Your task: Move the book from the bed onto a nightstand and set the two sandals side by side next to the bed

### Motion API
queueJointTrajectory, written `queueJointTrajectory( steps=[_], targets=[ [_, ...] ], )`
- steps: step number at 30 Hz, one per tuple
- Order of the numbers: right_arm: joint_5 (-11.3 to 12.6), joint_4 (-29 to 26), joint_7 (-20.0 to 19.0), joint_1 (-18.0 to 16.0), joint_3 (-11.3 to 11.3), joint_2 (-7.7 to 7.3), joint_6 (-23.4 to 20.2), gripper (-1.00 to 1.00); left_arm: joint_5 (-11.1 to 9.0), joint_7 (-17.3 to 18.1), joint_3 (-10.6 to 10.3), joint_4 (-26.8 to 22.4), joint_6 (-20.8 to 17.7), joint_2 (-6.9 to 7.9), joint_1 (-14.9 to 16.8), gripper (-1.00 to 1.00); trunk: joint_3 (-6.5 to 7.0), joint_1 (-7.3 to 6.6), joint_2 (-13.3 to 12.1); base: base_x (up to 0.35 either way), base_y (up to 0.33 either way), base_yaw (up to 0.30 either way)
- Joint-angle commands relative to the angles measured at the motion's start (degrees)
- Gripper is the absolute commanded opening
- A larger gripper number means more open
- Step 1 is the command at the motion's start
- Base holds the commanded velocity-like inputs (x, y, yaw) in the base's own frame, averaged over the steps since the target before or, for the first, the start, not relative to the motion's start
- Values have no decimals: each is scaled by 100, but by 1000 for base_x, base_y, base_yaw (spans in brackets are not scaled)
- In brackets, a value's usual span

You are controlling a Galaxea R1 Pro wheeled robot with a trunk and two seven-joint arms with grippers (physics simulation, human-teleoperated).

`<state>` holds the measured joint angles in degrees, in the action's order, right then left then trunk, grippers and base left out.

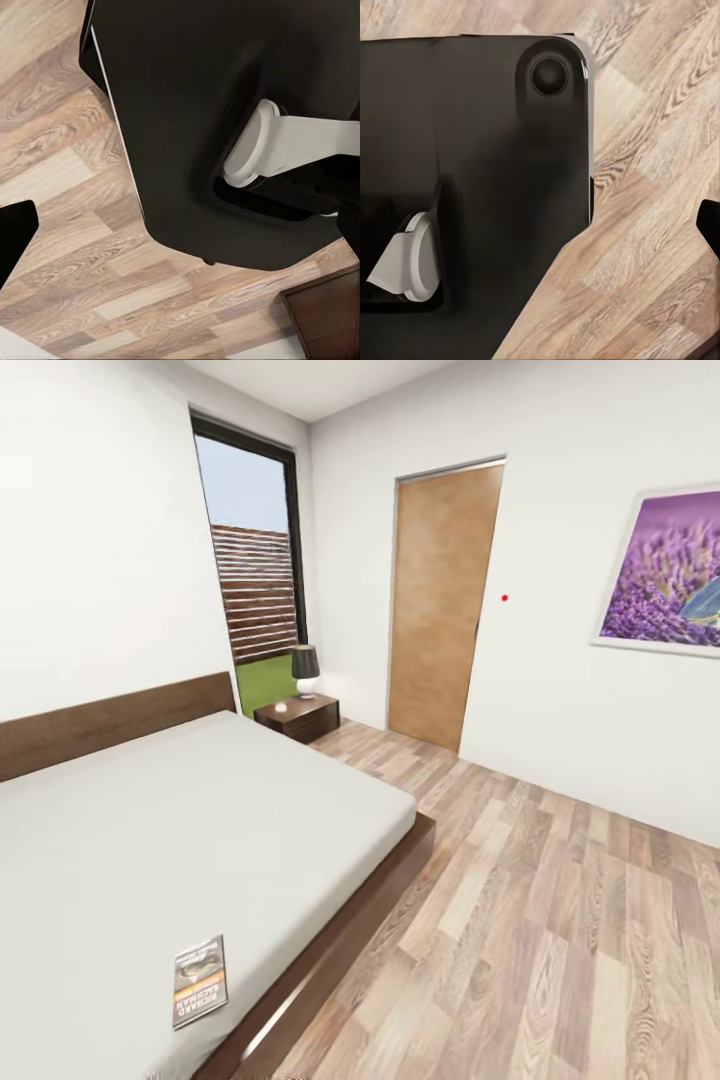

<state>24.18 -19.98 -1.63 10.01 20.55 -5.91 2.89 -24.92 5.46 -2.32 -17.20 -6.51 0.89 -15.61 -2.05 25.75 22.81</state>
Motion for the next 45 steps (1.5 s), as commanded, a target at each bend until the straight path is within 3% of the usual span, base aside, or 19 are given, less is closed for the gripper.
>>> queueJointTrajectory(
  steps=[1, 24, 45],
  targets=[
    [60, -10, -4, 1, 37, -6, 19, 100, -56, -1, -23, -20, -38, 5, -4, 100, -12, 4, 11, 0, 0, 289],
    [60, -10, -4, 1, 37, -6, 19, 100, -57, -1, -25, -20, -34, 8, -4, 100, -60, 4, 11, 4, 0, 289],
    [60, -14, -4, 1, 37, -8, 19, 100, -57, -1, -23, -20, -34, 8, -4, 100, -102, 4, 11, 96, 0, 289]
  ],
)
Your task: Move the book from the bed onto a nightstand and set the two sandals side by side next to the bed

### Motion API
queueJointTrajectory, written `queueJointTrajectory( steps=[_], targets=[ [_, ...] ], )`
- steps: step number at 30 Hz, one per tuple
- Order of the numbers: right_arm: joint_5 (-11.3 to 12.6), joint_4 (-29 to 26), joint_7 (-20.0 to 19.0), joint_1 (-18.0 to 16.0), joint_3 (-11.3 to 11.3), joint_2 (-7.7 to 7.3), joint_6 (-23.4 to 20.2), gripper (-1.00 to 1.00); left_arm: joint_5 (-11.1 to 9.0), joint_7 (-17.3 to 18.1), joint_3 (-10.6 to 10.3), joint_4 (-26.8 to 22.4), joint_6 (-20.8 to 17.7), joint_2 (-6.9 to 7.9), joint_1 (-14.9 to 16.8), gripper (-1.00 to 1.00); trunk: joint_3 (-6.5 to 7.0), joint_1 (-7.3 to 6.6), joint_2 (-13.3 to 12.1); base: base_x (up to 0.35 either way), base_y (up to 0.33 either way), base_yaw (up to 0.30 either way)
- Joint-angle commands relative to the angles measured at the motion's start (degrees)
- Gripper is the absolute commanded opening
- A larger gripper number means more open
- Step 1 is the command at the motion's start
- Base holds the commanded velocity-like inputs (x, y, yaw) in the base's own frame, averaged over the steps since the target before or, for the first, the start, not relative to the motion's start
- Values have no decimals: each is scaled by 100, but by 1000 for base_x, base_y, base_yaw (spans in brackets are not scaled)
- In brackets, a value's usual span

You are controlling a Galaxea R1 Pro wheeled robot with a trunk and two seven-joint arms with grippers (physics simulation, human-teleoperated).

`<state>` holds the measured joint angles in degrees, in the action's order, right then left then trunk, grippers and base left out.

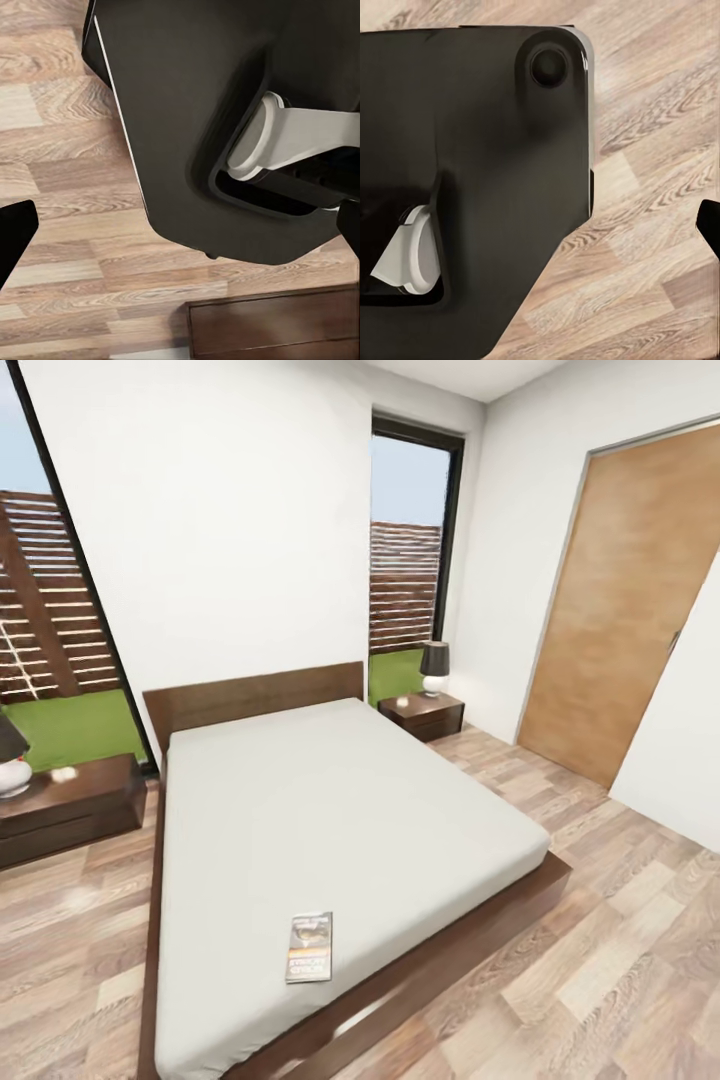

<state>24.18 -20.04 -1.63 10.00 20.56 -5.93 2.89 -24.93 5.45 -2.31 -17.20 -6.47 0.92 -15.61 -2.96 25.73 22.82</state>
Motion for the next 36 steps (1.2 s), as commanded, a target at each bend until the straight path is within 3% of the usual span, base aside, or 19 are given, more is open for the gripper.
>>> queueJointTrajectory(
  steps=[1, 22, 36],
  targets=[
    [60, -10, -4, 1, 36, -8, 19, 100, -55, 0, -24, -20, -39, 4, -3, 100, -11, 5, 10, 156, 0, 289],
    [53, -15, -14, 1, 39, -13, 21, 100, -55, 0, -24, -20, -39, 4, -3, 100, 28, 5, 10, 225, 0, 128],
    [52, -15, -18, 1, 39, -13, 19, 100, -55, 0, -24, -20, -39, 1, -3, 100, 131, 5, 10, 62, 0, 142]
  ],
)
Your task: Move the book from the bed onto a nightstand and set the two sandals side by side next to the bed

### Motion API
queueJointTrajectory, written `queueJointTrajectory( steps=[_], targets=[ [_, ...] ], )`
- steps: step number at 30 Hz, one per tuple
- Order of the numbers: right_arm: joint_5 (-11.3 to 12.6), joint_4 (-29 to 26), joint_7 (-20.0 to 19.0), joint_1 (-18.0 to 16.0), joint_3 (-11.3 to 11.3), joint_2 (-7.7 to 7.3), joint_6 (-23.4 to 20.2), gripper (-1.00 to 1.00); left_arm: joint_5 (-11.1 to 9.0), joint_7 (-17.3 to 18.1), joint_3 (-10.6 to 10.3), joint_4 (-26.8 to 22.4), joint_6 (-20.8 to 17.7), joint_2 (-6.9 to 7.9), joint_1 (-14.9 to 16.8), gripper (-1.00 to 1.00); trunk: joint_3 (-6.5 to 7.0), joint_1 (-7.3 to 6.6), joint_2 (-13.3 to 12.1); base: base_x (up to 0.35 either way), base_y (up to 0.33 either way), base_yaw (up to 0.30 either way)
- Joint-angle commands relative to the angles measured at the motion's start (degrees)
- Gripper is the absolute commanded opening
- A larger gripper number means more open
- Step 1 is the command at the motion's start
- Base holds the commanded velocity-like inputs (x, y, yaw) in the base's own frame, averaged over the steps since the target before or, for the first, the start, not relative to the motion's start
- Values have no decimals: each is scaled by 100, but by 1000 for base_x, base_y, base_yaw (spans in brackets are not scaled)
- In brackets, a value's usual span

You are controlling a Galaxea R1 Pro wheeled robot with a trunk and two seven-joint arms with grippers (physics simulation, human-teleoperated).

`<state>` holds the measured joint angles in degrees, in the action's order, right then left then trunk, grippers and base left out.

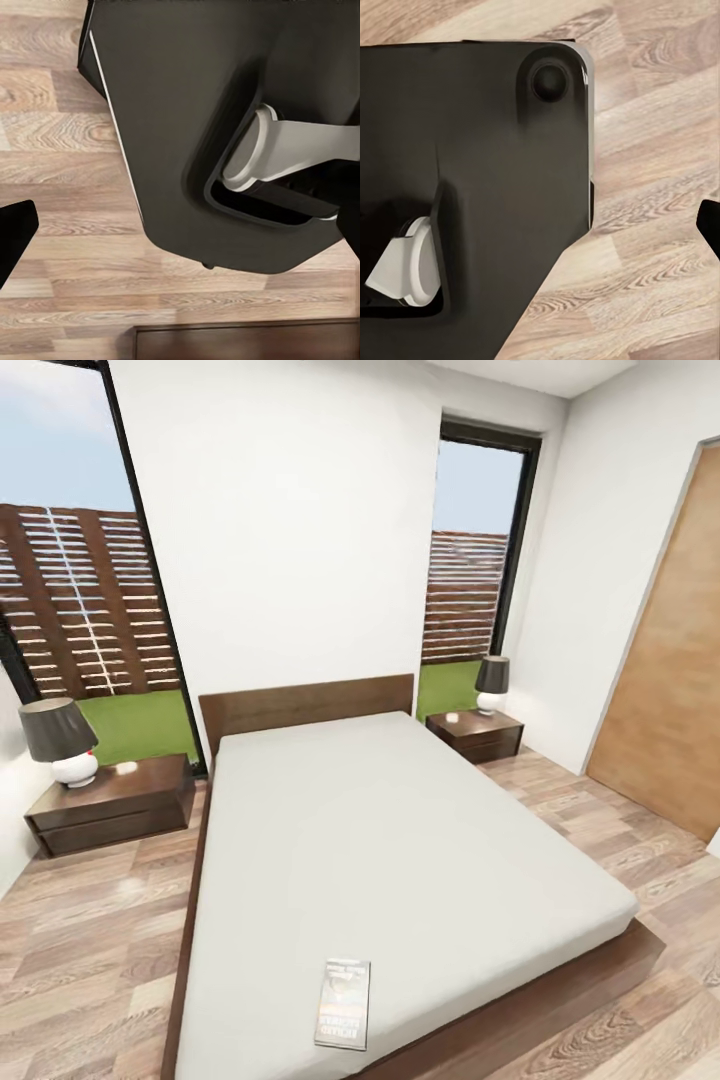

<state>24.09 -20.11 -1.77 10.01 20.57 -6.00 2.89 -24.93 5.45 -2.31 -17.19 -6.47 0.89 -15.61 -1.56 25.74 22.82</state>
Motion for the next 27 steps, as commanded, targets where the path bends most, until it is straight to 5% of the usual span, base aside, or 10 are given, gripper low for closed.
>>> queueJointTrajectory(
  steps=[1, 27],
  targets=[
    [60, -7, -5, 1, 36, -6, 19, 100, -56, -1, -24, -21, -39, 5, -4, 100, -5, 4, 10, 54, 0, 83],
    [62, -18, -14, 1, 34, -6, 18, 100, -56, -1, -24, -21, -30, 3, -4, 100, 11, 4, 10, 106, 31, 13]
  ],
)
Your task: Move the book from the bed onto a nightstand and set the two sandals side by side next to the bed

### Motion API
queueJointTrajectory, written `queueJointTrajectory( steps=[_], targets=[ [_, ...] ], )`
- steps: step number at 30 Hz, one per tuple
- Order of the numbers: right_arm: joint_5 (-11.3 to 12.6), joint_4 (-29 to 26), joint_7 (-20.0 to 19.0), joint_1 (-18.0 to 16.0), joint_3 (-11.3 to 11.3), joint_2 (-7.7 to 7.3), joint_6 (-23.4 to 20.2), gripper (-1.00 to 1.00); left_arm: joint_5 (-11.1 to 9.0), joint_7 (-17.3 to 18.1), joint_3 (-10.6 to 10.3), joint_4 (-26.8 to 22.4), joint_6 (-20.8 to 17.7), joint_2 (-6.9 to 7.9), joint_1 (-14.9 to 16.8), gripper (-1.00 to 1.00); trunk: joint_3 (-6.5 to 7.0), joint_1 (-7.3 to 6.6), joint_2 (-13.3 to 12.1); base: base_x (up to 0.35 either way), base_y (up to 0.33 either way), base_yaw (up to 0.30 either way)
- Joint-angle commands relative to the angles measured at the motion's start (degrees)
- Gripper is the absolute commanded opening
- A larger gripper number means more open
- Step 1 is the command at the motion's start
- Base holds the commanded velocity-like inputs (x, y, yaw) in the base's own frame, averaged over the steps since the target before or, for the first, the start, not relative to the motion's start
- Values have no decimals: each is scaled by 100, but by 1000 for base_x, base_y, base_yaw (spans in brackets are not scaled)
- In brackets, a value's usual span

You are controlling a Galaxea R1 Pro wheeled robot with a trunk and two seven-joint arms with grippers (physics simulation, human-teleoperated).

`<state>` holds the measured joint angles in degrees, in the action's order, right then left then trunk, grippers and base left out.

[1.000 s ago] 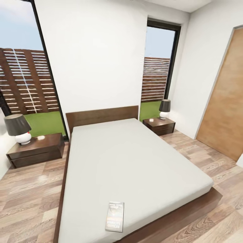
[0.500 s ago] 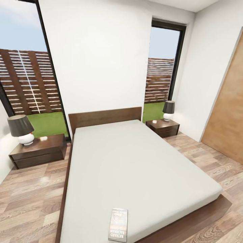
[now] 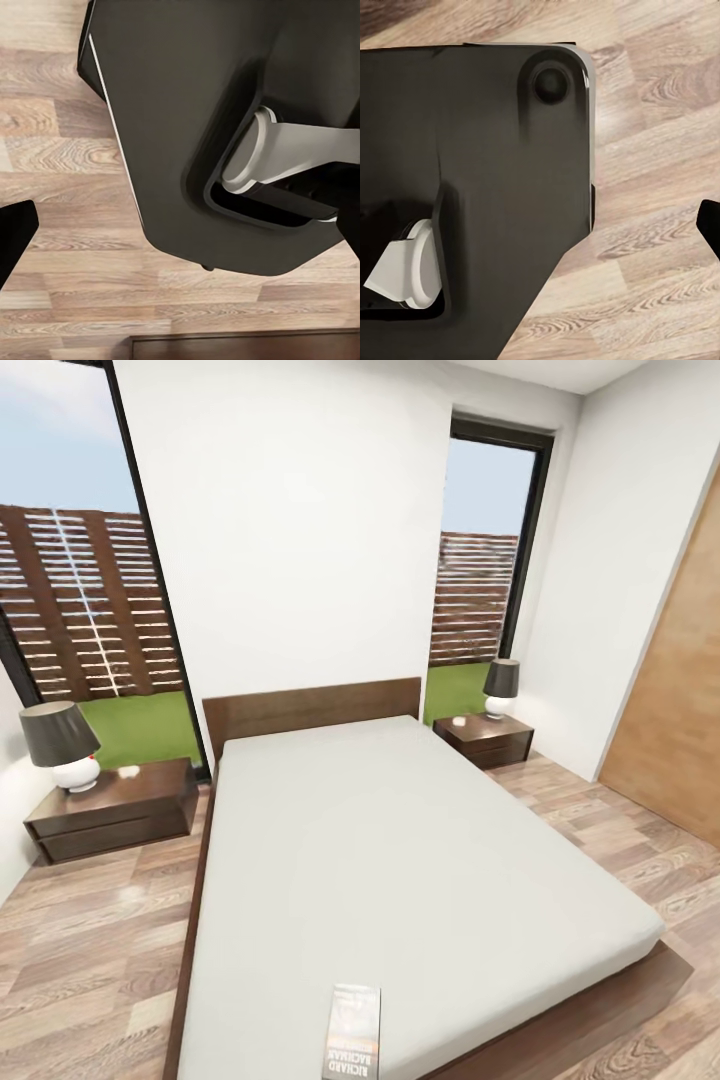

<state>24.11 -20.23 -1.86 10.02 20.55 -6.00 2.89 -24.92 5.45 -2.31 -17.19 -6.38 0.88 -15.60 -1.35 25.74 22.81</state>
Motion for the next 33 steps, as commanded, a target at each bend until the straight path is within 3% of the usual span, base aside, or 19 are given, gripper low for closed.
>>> queueJointTrajectory(
  steps=[1, 13, 33],
  targets=[
    [60, -7, -5, 0, 37, -6, 19, 100, -55, 0, -24, -22, -40, 3, -5, 100, -10, 4, 11, 28, -6, 0],
    [61, -8, 3, 0, 37, -6, 19, 100, -56, 7, -24, -22, -47, 3, -5, 100, -10, 4, 11, -3, -2, 68],
    [60, -7, 10, 0, 37, -4, 19, 100, -57, 0, -16, -22, -47, 0, -5, 100, -10, 4, 11, -1, 0, 241]
  ],
)
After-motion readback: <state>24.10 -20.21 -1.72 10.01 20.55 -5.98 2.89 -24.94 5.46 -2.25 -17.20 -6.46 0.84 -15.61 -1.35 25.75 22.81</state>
